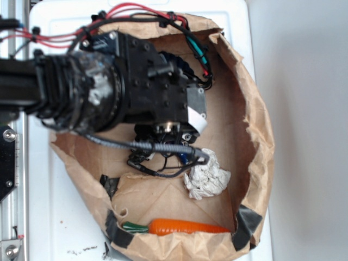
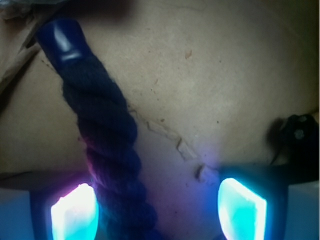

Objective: Grab the blue rope.

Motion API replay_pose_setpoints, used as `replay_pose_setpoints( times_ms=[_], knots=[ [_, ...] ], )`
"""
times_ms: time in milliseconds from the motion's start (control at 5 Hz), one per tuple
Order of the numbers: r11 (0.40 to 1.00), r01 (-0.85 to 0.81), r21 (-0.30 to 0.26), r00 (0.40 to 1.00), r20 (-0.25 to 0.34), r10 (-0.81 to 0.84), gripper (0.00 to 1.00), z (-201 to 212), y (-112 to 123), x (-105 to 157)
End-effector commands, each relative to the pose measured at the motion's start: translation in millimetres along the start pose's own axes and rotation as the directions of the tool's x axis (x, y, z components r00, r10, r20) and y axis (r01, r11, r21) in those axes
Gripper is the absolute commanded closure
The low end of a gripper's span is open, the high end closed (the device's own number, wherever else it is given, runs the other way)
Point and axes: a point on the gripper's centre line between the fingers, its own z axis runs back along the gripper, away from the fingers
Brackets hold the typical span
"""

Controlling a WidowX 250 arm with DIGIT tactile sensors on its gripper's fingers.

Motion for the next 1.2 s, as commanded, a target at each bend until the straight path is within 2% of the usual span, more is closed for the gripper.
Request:
replay_pose_setpoints(
  times_ms=[0,200,1000],
  knots=[
    [0.999,0.009,0.035,1.000,0.010,-0.009,0.00,-16,-13,4],
    [0.999,-0.010,0.031,1.000,-0.013,0.010,1.00,-18,-14,4],
    [0.998,-0.047,-0.029,0.999,0.013,0.047,1.00,13,3,-2]
  ],
)
